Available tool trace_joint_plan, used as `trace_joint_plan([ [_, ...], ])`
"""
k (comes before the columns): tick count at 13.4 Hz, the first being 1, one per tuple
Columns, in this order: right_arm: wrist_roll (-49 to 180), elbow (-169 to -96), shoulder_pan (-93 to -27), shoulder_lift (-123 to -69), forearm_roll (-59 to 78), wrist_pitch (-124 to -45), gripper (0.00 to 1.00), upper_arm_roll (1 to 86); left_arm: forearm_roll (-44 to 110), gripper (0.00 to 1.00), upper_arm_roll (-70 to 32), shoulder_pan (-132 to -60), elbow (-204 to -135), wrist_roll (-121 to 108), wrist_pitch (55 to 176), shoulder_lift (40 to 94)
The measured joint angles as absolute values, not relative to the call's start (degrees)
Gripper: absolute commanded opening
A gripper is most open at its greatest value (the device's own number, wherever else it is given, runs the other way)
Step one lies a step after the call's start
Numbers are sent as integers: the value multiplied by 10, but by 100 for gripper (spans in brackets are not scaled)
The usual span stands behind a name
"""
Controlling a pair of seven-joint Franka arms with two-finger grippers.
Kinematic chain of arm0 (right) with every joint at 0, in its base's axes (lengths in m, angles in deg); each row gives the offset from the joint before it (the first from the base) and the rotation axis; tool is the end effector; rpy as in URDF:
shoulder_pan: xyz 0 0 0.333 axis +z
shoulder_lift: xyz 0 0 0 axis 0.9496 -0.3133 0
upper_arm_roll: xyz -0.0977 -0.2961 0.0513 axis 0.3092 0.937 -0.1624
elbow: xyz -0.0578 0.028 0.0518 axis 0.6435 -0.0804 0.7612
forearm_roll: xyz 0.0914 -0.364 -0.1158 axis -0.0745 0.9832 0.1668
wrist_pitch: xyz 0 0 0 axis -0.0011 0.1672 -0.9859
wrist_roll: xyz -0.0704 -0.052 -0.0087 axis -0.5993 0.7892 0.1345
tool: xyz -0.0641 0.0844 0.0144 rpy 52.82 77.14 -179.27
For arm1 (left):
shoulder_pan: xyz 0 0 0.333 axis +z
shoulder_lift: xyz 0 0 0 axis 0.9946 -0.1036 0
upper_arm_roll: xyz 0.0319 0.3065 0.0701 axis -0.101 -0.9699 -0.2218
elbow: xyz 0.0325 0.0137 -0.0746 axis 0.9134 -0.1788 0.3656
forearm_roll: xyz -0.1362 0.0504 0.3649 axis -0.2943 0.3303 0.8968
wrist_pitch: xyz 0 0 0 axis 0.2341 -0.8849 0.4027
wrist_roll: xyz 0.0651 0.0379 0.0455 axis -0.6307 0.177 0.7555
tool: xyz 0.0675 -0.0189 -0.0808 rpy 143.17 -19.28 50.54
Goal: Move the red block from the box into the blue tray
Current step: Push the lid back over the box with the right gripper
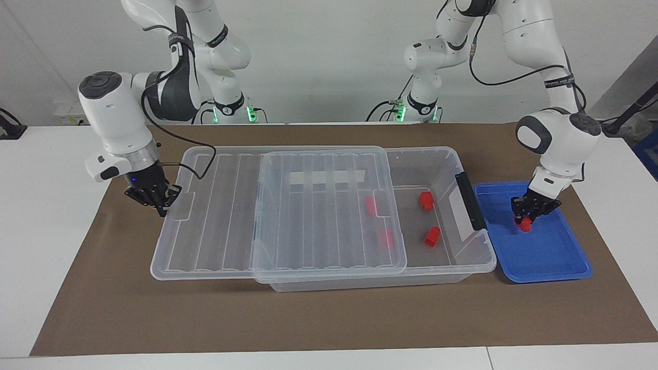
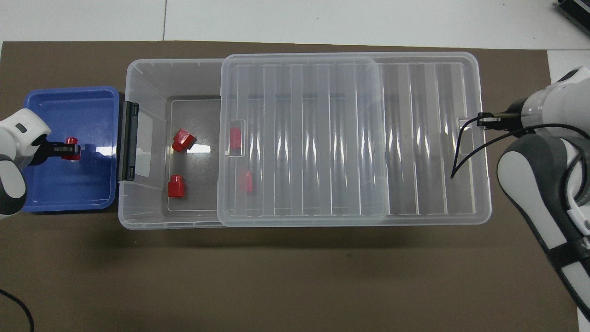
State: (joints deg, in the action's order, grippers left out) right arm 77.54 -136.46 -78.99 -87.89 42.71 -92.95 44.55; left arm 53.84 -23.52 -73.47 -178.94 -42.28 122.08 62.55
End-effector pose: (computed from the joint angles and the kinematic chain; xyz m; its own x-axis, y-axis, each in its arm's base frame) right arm 0.6123 -0.0179 0.4660 0.9786 -0.0625 0.1962 -0.0668 -0.9976 0.0158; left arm 0.5920 0.1272 0.3308 0.9734 -0.0837 0.2132 -0.0813 -0.9965 -0.0201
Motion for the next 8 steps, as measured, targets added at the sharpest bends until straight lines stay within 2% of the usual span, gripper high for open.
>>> trace_joint_plan([
  [2,775,-1366,-772,-881,427,-936,0,445,538,4,-235,-733,-1790,-427,1235,615],
  [4,775,-1368,-750,-881,427,-936,0,445,538,13,-234,-733,-1790,-429,1246,607],
  [5,775,-1370,-738,-881,427,-936,0,445,538,24,-233,-733,-1790,-429,1249,604],
  [6,775,-1372,-728,-881,427,-936,0,445,538,51,-232,-733,-1790,-430,1250,604],
  [7,775,-1374,-719,-881,427,-936,0,445,538,66,-232,-733,-1790,-430,1250,604],
  [8,775,-1374,-711,-881,427,-936,0,444,538,75,-231,-733,-1790,-431,1250,604],
])
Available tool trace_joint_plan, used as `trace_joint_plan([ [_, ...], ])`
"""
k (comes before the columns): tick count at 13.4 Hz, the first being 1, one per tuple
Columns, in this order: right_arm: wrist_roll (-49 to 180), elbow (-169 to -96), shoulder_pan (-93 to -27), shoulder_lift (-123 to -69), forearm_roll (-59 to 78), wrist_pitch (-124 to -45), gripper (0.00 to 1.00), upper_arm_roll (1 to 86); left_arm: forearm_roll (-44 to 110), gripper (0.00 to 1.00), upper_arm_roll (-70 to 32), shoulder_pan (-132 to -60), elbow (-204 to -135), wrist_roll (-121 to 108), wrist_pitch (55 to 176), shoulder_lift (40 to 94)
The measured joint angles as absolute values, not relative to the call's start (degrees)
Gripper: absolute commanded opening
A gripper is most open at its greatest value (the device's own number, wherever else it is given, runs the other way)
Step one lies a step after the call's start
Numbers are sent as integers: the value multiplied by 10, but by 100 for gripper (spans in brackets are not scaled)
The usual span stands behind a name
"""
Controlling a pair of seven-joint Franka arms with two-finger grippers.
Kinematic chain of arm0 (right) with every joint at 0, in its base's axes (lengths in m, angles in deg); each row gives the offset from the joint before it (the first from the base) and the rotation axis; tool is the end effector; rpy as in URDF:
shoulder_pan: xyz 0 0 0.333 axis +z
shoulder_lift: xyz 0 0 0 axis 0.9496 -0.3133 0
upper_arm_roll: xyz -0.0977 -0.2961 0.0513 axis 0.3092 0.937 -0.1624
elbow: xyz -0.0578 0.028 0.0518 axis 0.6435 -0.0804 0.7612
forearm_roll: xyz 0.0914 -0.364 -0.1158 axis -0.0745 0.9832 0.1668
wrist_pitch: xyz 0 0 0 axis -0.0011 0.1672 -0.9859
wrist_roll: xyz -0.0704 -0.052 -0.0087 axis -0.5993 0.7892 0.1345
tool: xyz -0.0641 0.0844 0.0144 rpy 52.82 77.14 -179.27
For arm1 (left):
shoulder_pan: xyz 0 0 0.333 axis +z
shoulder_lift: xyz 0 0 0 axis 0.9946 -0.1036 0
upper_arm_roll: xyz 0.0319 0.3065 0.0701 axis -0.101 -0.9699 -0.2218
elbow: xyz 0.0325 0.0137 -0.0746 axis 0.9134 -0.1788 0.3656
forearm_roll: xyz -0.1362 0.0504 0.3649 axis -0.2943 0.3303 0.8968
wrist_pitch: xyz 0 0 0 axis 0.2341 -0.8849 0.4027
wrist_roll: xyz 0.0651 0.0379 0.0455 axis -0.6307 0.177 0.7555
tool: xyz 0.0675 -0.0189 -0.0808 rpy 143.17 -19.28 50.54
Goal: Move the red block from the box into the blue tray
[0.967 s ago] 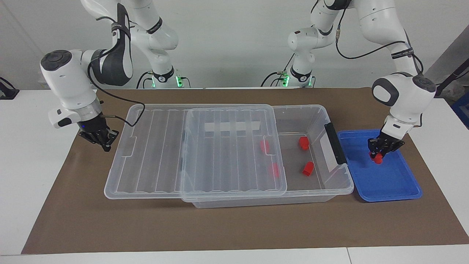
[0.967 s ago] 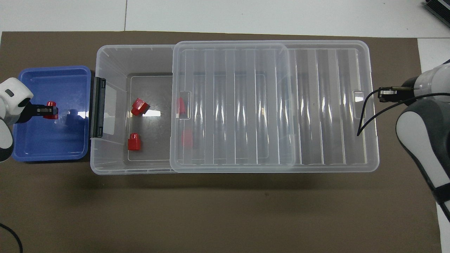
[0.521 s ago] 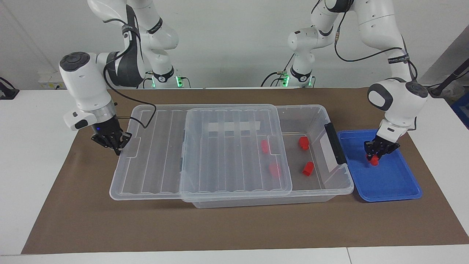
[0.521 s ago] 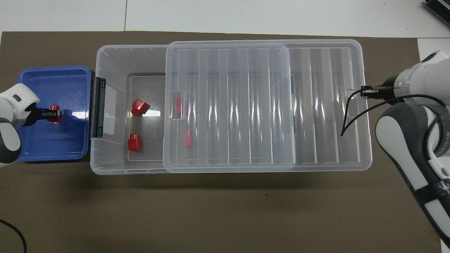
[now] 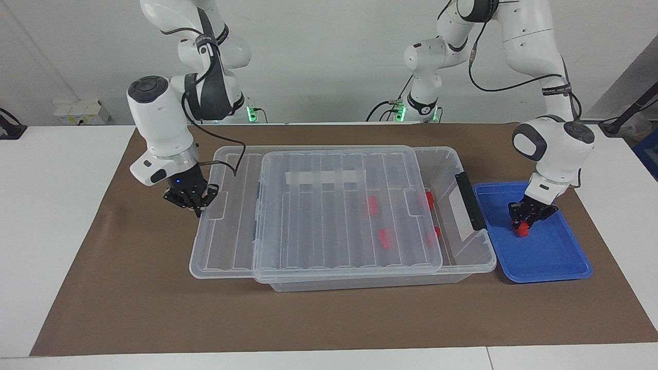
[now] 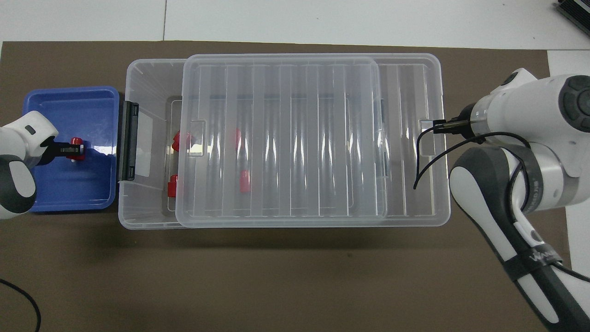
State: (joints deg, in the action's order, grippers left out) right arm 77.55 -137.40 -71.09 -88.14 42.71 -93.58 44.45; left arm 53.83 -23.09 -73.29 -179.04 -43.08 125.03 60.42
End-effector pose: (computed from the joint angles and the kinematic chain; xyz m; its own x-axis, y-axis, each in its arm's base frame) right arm 0.6075 0.0674 0.4565 0.9796 0.0747 0.1866 0.0731 -0.9972 0.0153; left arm 0.5958 0.1260 0.3131 0.9695 -0.0996 0.2239 -0.0957 -0.9950 -0.0284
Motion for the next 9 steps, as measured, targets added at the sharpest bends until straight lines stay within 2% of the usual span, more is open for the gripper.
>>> trace_joint_plan([
  [2,775,-1374,-692,-881,427,-936,0,444,538,80,-230,-733,-1790,-431,1250,604],
  [6,777,-1375,-652,-881,427,-936,0,444,538,79,-229,-733,-1778,-432,1226,607],
  [9,777,-1375,-635,-880,427,-936,0,444,536,79,-222,-734,-1701,-427,1069,641],
])
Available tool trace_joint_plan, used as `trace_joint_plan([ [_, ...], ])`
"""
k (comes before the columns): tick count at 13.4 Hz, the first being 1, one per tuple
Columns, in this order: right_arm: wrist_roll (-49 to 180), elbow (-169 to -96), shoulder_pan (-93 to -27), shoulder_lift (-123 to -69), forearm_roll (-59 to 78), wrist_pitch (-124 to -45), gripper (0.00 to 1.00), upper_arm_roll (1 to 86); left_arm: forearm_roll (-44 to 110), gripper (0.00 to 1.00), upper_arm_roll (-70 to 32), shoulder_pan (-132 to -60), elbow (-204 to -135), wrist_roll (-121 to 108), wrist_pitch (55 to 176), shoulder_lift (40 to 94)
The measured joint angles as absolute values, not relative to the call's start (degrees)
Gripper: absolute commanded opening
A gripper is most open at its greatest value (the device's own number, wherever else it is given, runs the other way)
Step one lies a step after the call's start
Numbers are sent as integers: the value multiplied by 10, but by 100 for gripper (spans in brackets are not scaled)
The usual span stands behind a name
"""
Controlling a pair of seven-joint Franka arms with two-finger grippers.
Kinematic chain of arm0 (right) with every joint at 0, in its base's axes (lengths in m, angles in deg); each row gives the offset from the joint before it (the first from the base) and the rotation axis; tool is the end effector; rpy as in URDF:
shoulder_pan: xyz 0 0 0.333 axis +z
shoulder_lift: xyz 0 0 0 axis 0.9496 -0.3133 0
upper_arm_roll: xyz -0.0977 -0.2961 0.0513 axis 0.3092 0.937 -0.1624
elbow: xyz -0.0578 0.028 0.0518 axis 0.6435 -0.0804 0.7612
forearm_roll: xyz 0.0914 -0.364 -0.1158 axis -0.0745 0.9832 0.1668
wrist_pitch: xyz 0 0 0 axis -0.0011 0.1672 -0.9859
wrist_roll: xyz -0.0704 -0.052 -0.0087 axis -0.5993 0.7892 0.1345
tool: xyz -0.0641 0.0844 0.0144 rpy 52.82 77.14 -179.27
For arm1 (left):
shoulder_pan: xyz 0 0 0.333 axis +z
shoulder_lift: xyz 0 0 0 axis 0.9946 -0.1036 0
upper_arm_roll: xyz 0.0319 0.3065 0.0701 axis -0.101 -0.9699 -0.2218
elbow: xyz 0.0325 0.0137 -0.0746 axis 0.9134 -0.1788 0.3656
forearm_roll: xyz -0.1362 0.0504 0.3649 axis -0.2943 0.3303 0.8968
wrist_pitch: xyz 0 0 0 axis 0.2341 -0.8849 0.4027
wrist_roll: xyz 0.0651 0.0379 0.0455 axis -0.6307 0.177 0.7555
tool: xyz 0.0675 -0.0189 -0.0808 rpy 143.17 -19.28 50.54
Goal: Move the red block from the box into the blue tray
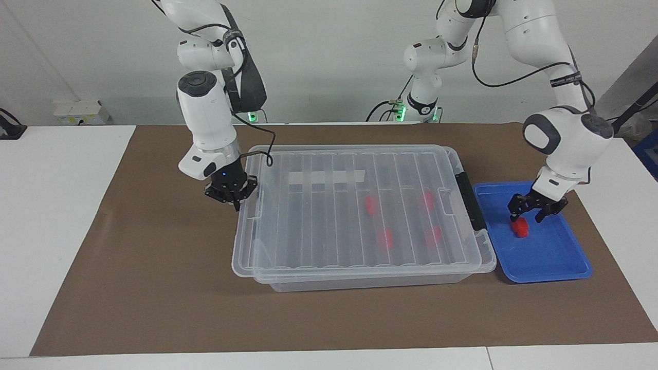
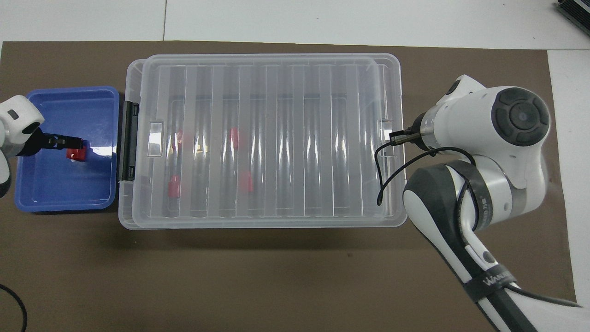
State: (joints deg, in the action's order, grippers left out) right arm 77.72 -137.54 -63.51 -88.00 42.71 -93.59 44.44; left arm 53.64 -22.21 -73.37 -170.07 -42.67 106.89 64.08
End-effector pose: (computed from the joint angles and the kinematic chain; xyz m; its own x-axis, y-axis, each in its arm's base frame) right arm 0.5926 0.1469 0.4568 0.9617 0.2006 0.1868 0.2014 -0.9794 0.0150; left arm 0.6104 0.1148 0.3905 0.9827 -0.1189 0.1421 -0.1237 -0.9920 0.0249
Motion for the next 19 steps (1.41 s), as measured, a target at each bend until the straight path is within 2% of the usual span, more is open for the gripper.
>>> trace_joint_plan([
  [3,781,-1376,-622,-880,427,-936,0,444,535,81,-215,-749,-1631,-384,938,681],
  [5,782,-1376,-616,-880,427,-936,0,444,535,83,-213,-774,-1581,-335,868,690],
  [6,782,-1377,-615,-880,427,-936,0,444,535,88,-213,-789,-1554,-309,836,691],
  [7,782,-1377,-614,-880,427,-936,0,444,537,98,-212,-802,-1532,-287,807,691],
  [8,782,-1377,-614,-880,427,-936,0,444,540,100,-212,-814,-1514,-273,782,693],
  [11,782,-1377,-614,-880,427,-936,0,444,562,100,-211,-842,-1495,-265,720,729],
  [14,787,-1376,-617,-876,426,-936,0,446,569,100,-209,-881,-1506,-263,699,767],
  [16,802,-1376,-630,-864,426,-915,0,449,570,100,-208,-897,-1518,-263,699,773],
  [17,806,-1376,-638,-853,426,-893,5,449,570,100,-208,-905,-1521,-263,699,772],
  [19,826,-1376,-654,-830,426,-852,83,450,574,100,-208,-923,-1521,-262,698,773],
])
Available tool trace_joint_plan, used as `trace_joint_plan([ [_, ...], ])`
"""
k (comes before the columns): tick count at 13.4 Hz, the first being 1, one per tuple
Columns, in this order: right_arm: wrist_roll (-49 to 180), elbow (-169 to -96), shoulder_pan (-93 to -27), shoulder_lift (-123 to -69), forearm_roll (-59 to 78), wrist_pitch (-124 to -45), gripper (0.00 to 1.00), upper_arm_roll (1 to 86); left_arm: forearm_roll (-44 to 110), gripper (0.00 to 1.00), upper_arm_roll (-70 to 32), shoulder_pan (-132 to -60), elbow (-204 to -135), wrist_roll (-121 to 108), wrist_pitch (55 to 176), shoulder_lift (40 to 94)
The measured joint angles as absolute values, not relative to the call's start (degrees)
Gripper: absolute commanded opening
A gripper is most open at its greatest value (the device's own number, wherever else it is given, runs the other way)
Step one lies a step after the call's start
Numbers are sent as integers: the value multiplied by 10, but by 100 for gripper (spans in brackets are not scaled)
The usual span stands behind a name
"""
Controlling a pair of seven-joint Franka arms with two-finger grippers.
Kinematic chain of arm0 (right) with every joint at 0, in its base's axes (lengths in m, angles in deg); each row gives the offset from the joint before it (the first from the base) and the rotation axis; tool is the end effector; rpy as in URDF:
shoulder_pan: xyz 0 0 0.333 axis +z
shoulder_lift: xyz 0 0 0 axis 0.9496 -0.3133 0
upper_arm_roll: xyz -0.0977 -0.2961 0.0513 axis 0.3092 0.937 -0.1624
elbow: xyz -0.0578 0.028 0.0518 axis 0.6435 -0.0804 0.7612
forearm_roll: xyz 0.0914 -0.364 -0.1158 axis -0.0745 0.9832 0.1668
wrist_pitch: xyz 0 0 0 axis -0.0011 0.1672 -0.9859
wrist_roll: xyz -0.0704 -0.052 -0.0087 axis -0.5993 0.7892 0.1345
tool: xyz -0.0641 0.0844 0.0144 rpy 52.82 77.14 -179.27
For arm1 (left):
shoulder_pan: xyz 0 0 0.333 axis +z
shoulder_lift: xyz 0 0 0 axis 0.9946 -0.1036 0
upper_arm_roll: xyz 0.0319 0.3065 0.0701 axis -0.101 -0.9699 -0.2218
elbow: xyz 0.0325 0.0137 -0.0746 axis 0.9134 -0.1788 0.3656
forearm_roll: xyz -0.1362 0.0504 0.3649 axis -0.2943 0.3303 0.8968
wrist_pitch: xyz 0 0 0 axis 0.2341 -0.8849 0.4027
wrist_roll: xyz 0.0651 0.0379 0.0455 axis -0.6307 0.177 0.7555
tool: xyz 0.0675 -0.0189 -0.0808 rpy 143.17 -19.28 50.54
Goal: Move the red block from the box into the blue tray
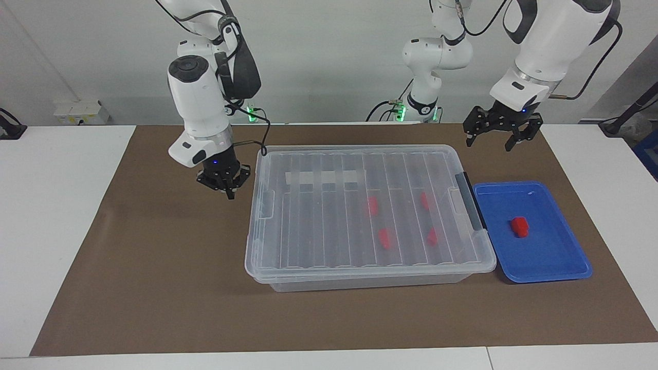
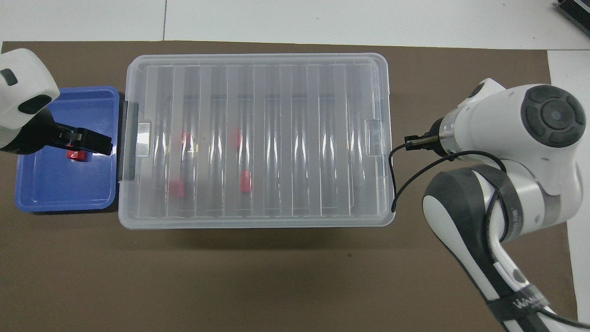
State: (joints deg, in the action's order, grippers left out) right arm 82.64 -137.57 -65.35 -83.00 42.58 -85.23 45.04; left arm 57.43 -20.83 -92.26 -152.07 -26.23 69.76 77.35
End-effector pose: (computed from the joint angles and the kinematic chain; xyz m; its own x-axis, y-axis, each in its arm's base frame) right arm 0.5728 0.1170 0.4933 0.9888 0.0723 0.1304 0.0707 -0.9974 0.0167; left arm 0.5500 -0.0934 0.6188 0.9710 -0.2379 0.0257 -0.2384 -0.9709 0.0204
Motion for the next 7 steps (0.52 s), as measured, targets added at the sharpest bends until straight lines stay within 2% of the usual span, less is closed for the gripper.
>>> trace_joint_plan([
  [1,839,-1376,-660,-819,426,-835,98,451,576,100,-208,-928,-1520,-262,695,776],
  [4,860,-1357,-670,-804,424,-787,99,452,576,100,-209,-929,-1522,-262,693,785],
  [7,865,-1291,-682,-801,422,-689,99,453,576,100,-209,-930,-1526,-262,692,786],
])
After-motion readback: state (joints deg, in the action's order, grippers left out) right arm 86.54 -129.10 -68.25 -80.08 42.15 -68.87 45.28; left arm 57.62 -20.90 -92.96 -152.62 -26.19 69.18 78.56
